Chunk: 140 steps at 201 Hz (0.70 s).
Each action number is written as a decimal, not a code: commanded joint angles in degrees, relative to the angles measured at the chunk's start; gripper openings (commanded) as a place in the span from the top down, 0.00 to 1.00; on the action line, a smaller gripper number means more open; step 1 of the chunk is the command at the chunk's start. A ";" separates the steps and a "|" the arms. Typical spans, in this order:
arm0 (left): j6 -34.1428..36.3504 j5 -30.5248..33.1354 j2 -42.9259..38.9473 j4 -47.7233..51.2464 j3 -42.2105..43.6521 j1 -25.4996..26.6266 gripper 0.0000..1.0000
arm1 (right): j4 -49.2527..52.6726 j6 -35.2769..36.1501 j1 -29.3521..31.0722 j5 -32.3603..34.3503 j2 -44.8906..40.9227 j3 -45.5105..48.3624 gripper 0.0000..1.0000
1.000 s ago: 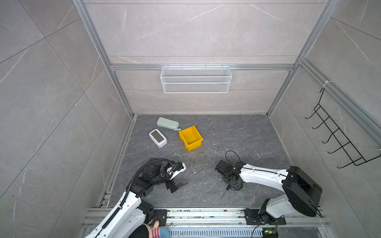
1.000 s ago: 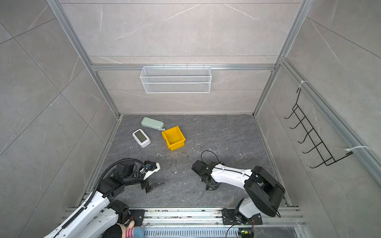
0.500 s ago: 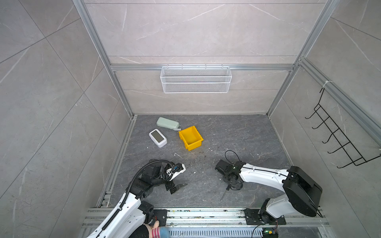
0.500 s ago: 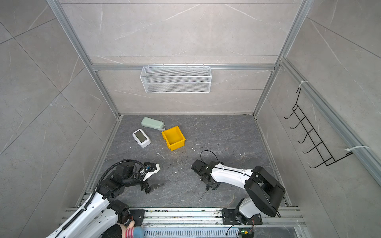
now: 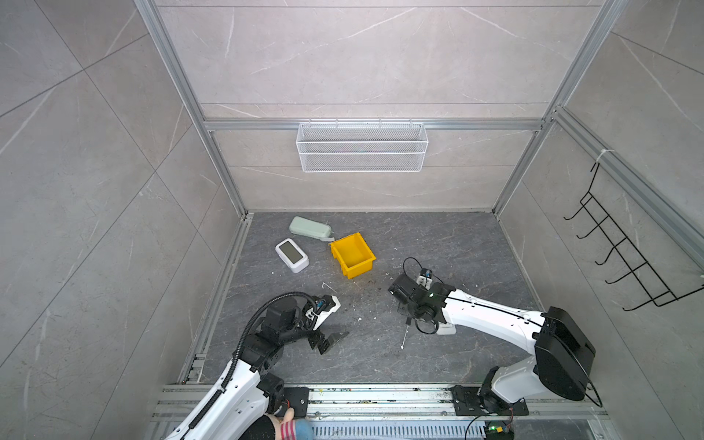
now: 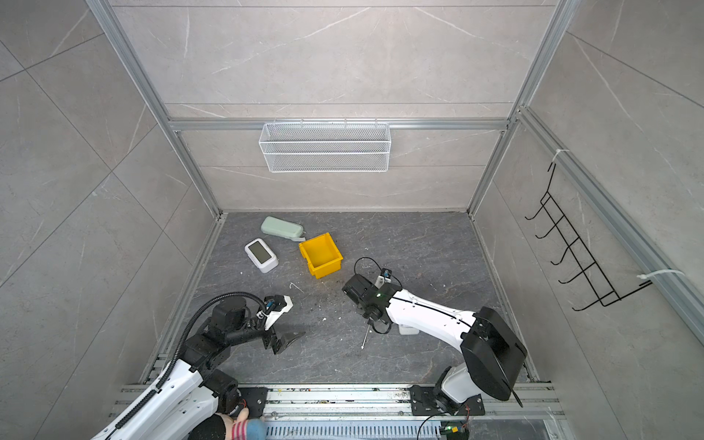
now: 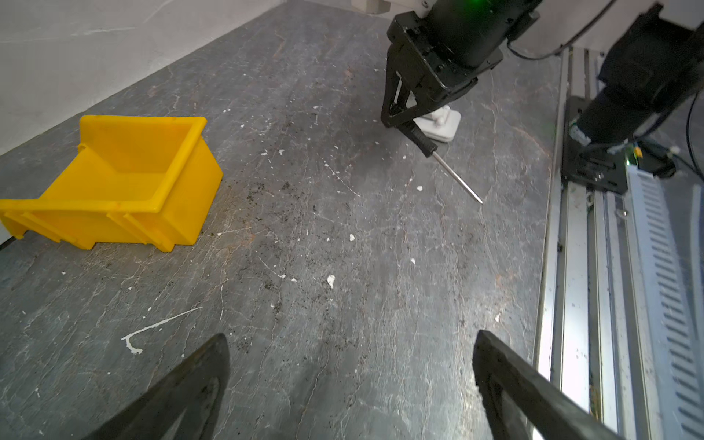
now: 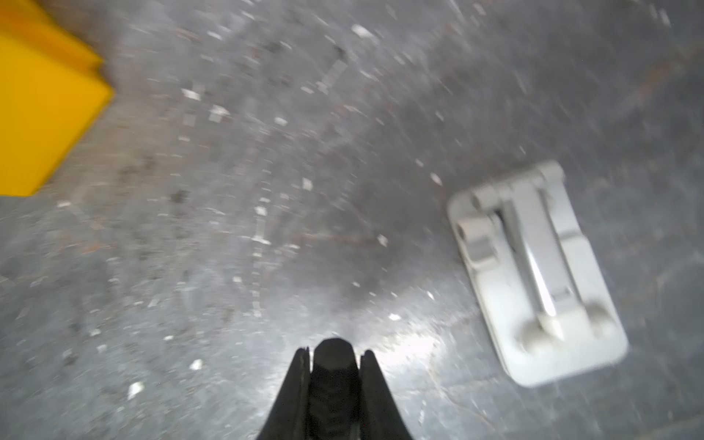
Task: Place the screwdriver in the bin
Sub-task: 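Lift the screwdriver toward the left gripper while the left gripper approaches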
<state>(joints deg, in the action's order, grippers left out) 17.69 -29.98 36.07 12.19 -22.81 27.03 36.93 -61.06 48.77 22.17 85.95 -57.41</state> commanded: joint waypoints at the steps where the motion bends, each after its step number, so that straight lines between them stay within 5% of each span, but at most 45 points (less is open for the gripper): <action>1: -8.63 1.51 0.69 -8.94 0.43 0.26 0.00 | -5.32 12.56 0.00 2.67 1.16 -2.86 1.00; 54: -20.90 7.87 4.89 -17.34 -1.10 0.23 0.00 | -9.36 33.75 -0.03 1.87 7.15 -15.29 1.00; 85: -28.71 10.82 9.86 -18.16 -5.49 0.21 0.00 | -15.96 39.76 -0.18 -6.72 8.08 -18.31 1.00; 112: -33.34 5.94 14.98 -21.99 -7.92 0.20 0.01 | -22.50 42.71 -0.17 -14.90 7.21 -18.29 1.00; 140: -41.74 1.40 19.86 -34.19 -6.70 0.22 0.20 | -30.99 42.44 -0.22 -22.36 5.72 -16.56 1.00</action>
<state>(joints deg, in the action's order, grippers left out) -14.55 -23.55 52.97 -9.52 -28.93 27.03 14.98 -21.21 48.71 8.43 93.14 -74.46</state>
